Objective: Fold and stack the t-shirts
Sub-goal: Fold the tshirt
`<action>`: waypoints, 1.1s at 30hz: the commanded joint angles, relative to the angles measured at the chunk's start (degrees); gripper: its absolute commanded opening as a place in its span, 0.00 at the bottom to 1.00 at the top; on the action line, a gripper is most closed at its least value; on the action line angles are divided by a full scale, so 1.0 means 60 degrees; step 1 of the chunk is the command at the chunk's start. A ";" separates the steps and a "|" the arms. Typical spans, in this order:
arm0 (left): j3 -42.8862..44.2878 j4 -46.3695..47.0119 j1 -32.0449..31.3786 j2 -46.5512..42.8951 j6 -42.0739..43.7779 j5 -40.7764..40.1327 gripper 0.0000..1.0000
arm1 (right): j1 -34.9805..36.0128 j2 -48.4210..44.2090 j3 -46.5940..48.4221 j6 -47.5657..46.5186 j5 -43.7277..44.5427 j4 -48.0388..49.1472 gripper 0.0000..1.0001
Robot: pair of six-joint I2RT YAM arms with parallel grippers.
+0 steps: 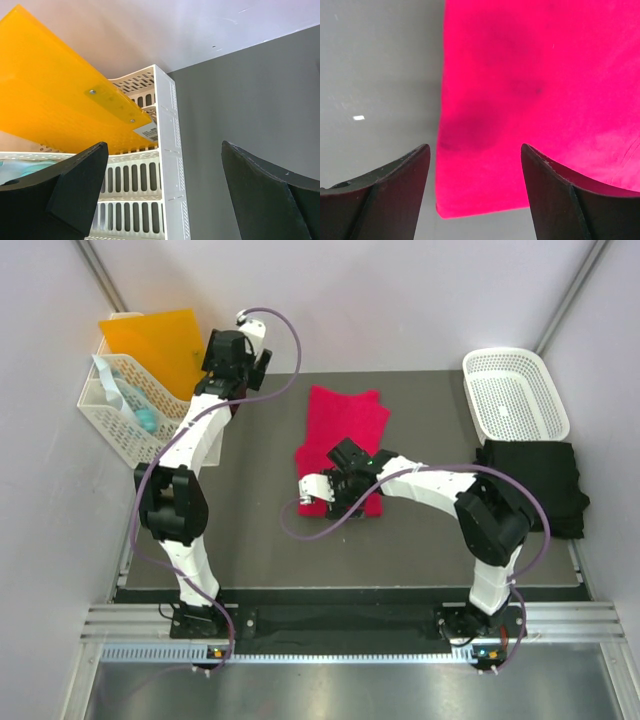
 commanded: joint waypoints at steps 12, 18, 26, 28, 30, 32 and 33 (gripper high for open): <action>0.0380 0.0466 0.0022 -0.0522 0.0200 -0.0146 0.99 | 0.0288 0.0797 -0.0042 0.0922 0.0213 0.1247 0.72; 0.0762 0.0378 0.0022 -0.0272 0.0098 0.0000 0.99 | 0.0303 0.1120 -0.0042 0.1054 0.0345 0.1437 0.73; 0.0908 0.0524 0.0109 -0.0111 0.0171 0.0088 0.99 | 0.0274 0.1457 -0.0189 0.1142 0.0419 0.1584 0.43; 0.1054 0.0568 0.0182 -0.0038 0.0214 0.0118 0.99 | 0.0274 0.1530 0.0029 0.1113 0.0273 0.1206 0.28; 0.1186 0.0598 0.0256 0.0035 0.0244 0.0132 0.99 | 0.0274 0.1545 0.0264 0.0982 0.0010 0.0809 0.22; 0.1391 0.0569 0.0329 0.0123 0.0244 0.0235 0.99 | 0.0274 0.1472 0.0674 0.0850 -0.0210 0.0122 0.18; 0.1450 0.0569 0.0358 0.0167 0.0230 0.0235 0.99 | 0.0259 0.1428 0.0806 0.0690 -0.0400 -0.0142 0.18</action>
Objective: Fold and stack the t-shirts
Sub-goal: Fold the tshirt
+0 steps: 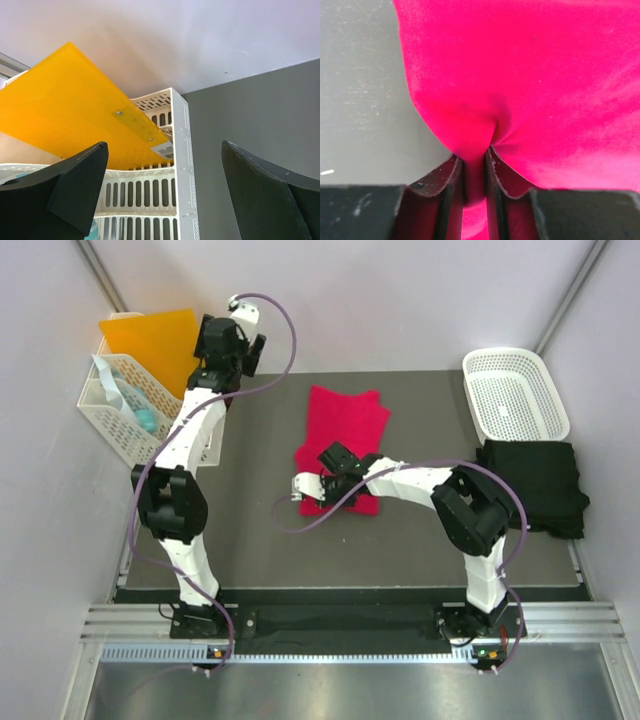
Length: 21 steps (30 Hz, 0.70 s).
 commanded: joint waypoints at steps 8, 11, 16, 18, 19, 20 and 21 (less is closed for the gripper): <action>0.0711 0.0759 0.0283 0.0190 0.0015 0.0224 0.99 | -0.0051 0.0090 0.3139 -0.1375 -0.2222 -0.5435 0.17; 0.0711 0.0745 0.0283 0.0175 -0.0059 0.0283 0.99 | -0.0051 0.0265 0.4208 -0.1916 -0.2953 -0.6973 0.17; 0.0682 0.0715 0.0283 0.0058 -0.0030 0.0342 0.99 | -0.0008 0.0397 0.5762 -0.2562 -0.3878 -0.9200 0.14; 0.0697 0.0715 0.0283 0.0014 -0.0059 0.0327 0.99 | 0.0022 0.0209 0.6128 -0.2563 -0.4011 -0.9510 0.13; 0.0668 0.0730 0.0283 -0.0059 -0.0073 0.0327 0.99 | 0.0080 0.0062 0.6072 -0.2620 -0.3982 -0.9481 0.13; 0.0638 0.0730 0.0283 -0.0074 -0.0088 0.0327 0.99 | 0.0109 -0.0055 0.6042 -0.2693 -0.3822 -0.9495 0.13; 0.0609 0.0715 0.0283 -0.0088 -0.0146 0.0342 0.99 | 0.0124 -0.0144 0.6071 -0.2665 -0.3748 -0.9481 0.12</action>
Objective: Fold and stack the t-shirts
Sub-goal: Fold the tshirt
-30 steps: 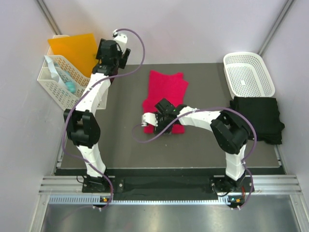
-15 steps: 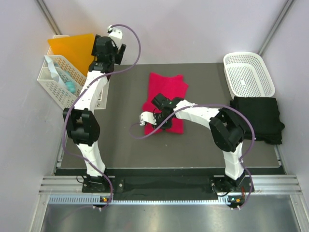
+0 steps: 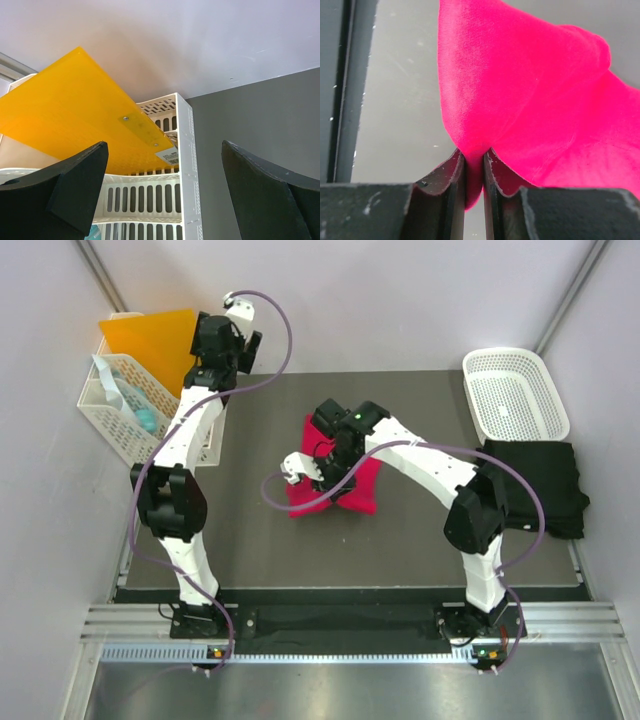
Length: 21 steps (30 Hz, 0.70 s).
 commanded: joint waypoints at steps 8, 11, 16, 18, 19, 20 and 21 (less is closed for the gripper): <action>0.0285 0.0566 0.0024 -0.0410 -0.0245 0.0171 0.99 | -0.0095 -0.0677 -0.0311 0.0290 0.1202 -0.0177 0.04; 0.0197 0.0595 0.0024 -0.0366 -0.0202 0.0171 0.99 | -0.0447 -0.0897 -0.0666 0.0498 0.2273 0.1509 0.04; 0.0138 0.0551 0.0024 -0.0205 -0.0260 0.0229 0.99 | -0.0886 -0.0444 -0.0008 0.0557 0.3200 0.2522 0.04; 0.0153 0.0493 0.0024 -0.0117 -0.0333 0.0244 0.99 | -0.0945 -0.0298 0.0314 0.0484 0.3595 0.2800 0.04; 0.0153 0.0493 0.0024 -0.0073 -0.0348 0.0244 0.99 | -0.0960 -0.0210 0.0431 0.0353 0.3771 0.2845 0.05; 0.0182 0.0507 0.0024 -0.0015 -0.0377 0.0259 0.99 | -0.0960 -0.0049 0.0679 0.0280 0.3990 0.2817 0.05; 0.0197 0.0493 0.0024 0.0015 -0.0392 0.0273 0.99 | -0.1003 0.0025 0.0783 0.0177 0.4050 0.2831 0.05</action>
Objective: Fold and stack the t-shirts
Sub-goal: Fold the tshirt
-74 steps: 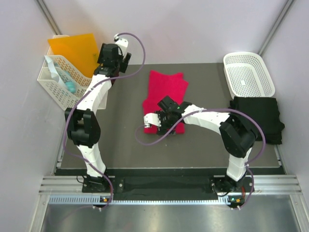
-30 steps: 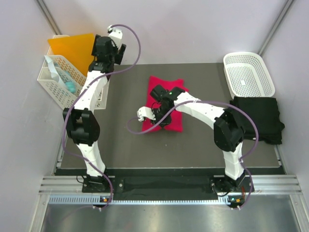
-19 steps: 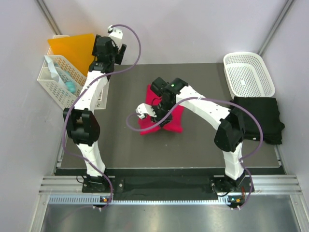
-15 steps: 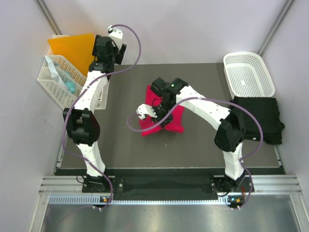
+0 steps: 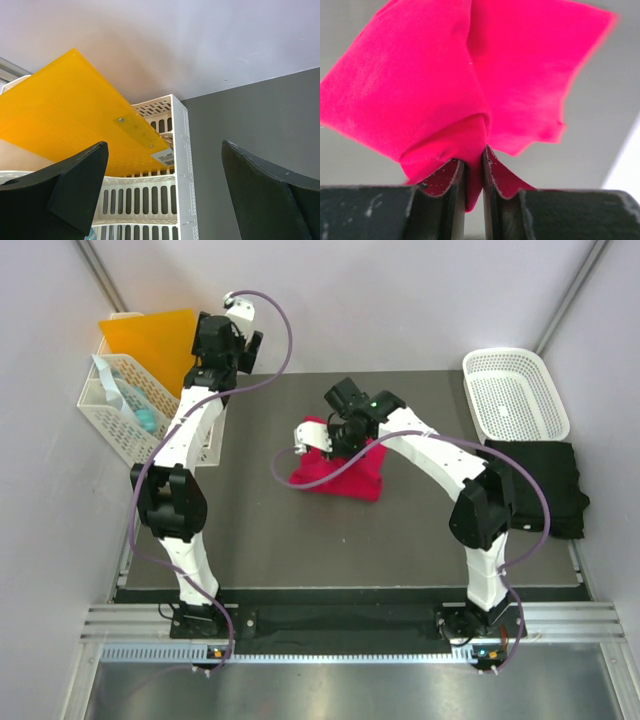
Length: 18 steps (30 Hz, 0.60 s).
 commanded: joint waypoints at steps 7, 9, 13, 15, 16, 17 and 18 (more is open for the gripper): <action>0.0519 0.0449 0.0024 0.0293 -0.0327 0.0150 0.99 | -0.0265 0.0376 0.0418 -0.1007 0.1516 0.1727 0.08; 0.0621 0.0434 0.0024 0.0352 -0.0327 0.0179 0.99 | -0.0309 0.0507 0.0227 -0.1052 0.1533 0.1991 0.08; 0.0680 0.0478 0.0024 0.0440 -0.0181 0.0208 0.99 | -0.0368 0.0742 0.0037 -0.1111 0.1562 0.2328 0.09; 0.0680 0.0551 0.0024 0.0454 -0.0093 0.0252 0.99 | -0.0353 0.0859 -0.0051 -0.1126 0.1591 0.2518 0.10; 0.0680 0.0566 0.0024 0.0440 -0.0063 0.0267 0.99 | -0.0368 0.0918 -0.0052 -0.1082 0.1592 0.2591 0.10; 0.0680 0.0595 0.0024 0.0483 -0.0049 0.0311 0.99 | -0.0368 0.1020 -0.0037 -0.1081 0.1606 0.2636 0.10; 0.0680 0.0610 0.0024 0.0484 -0.0034 0.0340 0.99 | -0.0339 0.1050 -0.0037 -0.1067 0.1606 0.2680 0.11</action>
